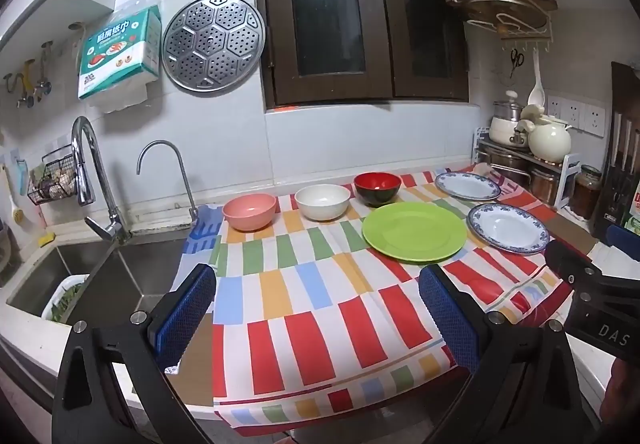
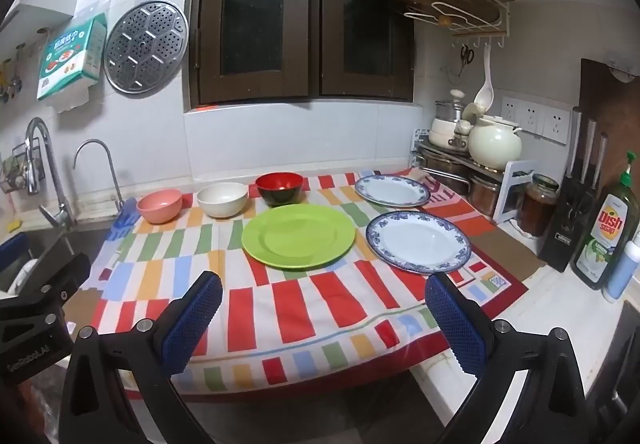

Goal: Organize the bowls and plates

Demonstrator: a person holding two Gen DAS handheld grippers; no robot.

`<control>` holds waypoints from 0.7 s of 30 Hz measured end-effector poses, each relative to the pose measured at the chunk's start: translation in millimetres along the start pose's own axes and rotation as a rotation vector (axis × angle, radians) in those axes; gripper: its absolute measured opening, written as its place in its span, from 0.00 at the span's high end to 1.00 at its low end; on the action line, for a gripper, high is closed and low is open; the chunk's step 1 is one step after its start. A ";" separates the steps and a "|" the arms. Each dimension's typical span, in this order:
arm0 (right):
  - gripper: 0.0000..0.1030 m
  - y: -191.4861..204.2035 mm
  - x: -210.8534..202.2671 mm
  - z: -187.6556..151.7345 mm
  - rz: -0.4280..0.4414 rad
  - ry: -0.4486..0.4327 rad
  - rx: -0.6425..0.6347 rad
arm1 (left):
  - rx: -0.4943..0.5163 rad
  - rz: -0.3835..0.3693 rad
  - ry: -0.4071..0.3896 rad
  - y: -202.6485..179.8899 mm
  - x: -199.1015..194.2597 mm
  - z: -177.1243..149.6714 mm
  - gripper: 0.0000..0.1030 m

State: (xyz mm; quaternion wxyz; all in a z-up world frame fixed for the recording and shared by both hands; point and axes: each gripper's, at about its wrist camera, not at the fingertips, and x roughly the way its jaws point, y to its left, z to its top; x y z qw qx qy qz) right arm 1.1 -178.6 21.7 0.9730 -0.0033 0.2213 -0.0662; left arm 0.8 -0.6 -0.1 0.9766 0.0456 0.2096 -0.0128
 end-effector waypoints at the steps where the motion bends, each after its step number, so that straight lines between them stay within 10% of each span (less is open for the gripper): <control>1: 0.01 -0.2 0.0 0.3 0.006 -0.002 0.010 | 0.001 0.000 0.000 -0.6 0.9 0.2 0.00; 21: 0.01 4.8 5.9 4.9 0.011 0.010 0.009 | -0.008 -0.006 -0.016 6.2 5.8 0.7 0.00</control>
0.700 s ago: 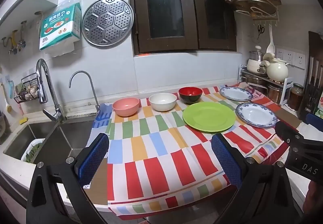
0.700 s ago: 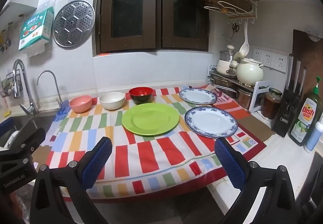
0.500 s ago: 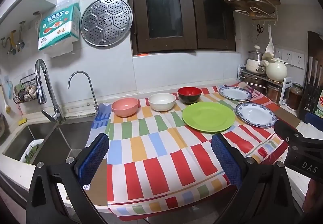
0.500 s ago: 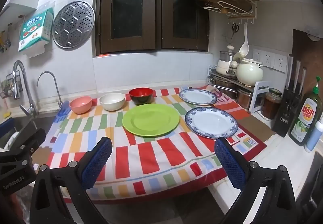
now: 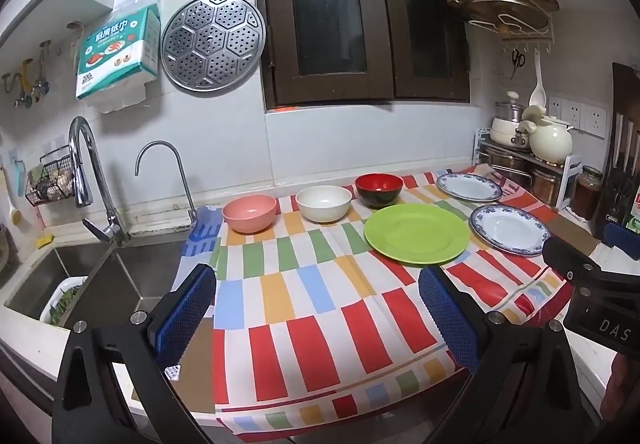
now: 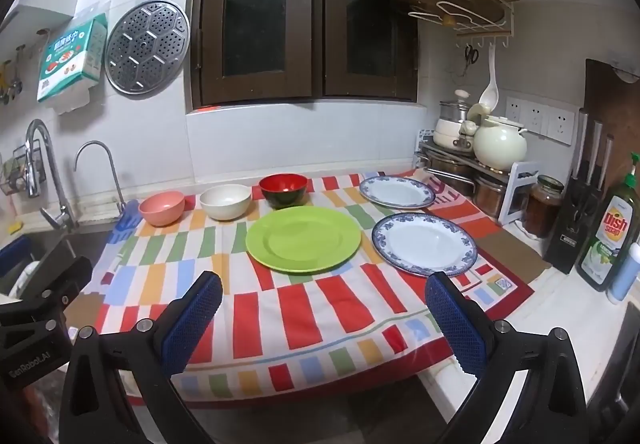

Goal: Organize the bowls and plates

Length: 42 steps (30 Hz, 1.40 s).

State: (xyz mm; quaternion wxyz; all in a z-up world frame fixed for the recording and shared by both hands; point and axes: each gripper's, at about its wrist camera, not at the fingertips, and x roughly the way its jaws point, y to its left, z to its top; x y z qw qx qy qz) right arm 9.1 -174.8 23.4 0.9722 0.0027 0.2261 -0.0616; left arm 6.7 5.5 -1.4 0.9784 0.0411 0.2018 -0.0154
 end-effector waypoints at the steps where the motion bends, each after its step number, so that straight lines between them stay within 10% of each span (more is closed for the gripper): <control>1: 0.01 0.7 0.3 -0.8 0.000 -0.001 0.001 | -0.001 -0.001 0.000 -0.1 -0.1 0.7 0.00; 42: 0.01 10.2 4.2 3.8 -0.012 0.003 -0.017 | 0.017 0.005 -0.017 5.7 6.4 5.2 0.00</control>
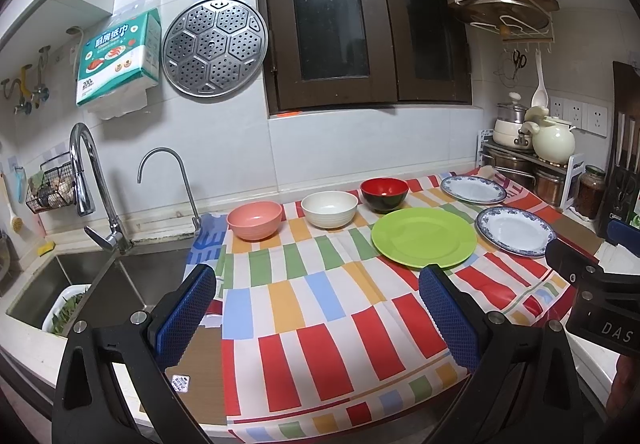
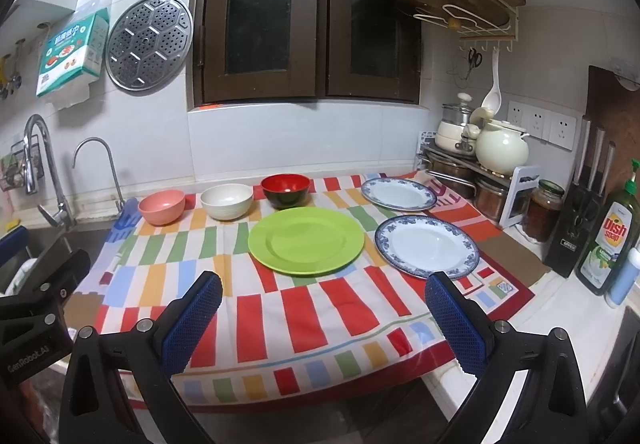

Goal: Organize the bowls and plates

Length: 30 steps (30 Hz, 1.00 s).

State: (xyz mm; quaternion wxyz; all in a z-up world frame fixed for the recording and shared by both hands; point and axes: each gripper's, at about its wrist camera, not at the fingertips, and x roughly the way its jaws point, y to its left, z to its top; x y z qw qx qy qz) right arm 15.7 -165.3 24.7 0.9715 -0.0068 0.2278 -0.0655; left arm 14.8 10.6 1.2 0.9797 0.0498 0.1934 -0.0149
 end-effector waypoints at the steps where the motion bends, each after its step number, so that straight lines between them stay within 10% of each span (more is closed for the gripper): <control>1: 0.01 0.2 0.0 -0.1 0.000 0.000 0.000 | 0.000 0.000 -0.001 0.3 0.1 -0.1 0.00; 30: 0.01 6.7 1.2 -0.1 -0.003 0.001 -0.009 | 0.000 0.005 0.001 1.9 0.4 -0.8 0.00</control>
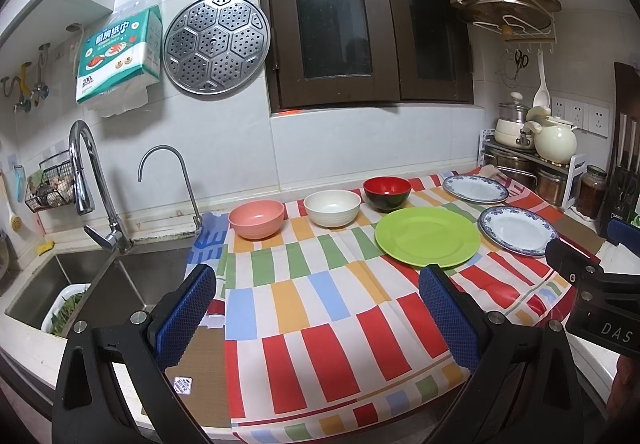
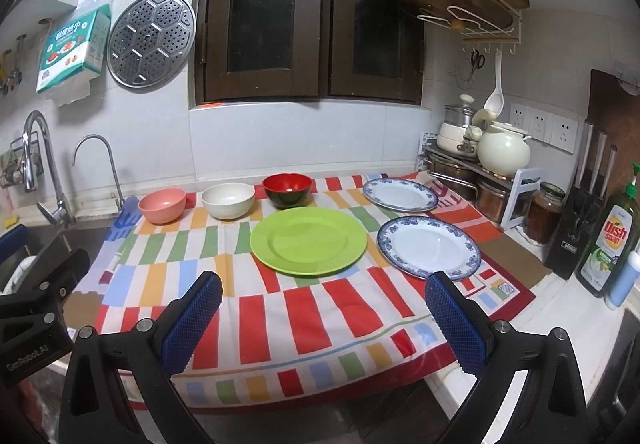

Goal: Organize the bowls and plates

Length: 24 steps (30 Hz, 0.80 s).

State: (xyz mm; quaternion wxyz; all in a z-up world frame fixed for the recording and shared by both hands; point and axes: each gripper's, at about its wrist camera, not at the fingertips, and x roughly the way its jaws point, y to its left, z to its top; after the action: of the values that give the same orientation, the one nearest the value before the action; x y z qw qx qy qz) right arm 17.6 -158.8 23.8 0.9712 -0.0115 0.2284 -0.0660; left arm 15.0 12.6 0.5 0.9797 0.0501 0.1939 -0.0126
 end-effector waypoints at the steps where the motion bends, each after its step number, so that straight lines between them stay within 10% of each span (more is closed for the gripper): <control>1: 0.01 0.7 0.4 -0.1 -0.001 0.001 0.000 | 0.000 0.000 0.001 1.0 0.3 -0.5 0.00; 24: 0.01 2.4 69.0 24.2 0.040 -0.001 -0.018 | -0.036 0.040 0.033 -3.2 67.5 23.1 0.00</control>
State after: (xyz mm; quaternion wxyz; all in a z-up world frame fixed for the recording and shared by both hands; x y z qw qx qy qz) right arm 89.9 -165.8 14.9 0.9723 -0.0155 0.2289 -0.0445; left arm 86.0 6.7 -4.2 0.9772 0.0364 0.2090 0.0115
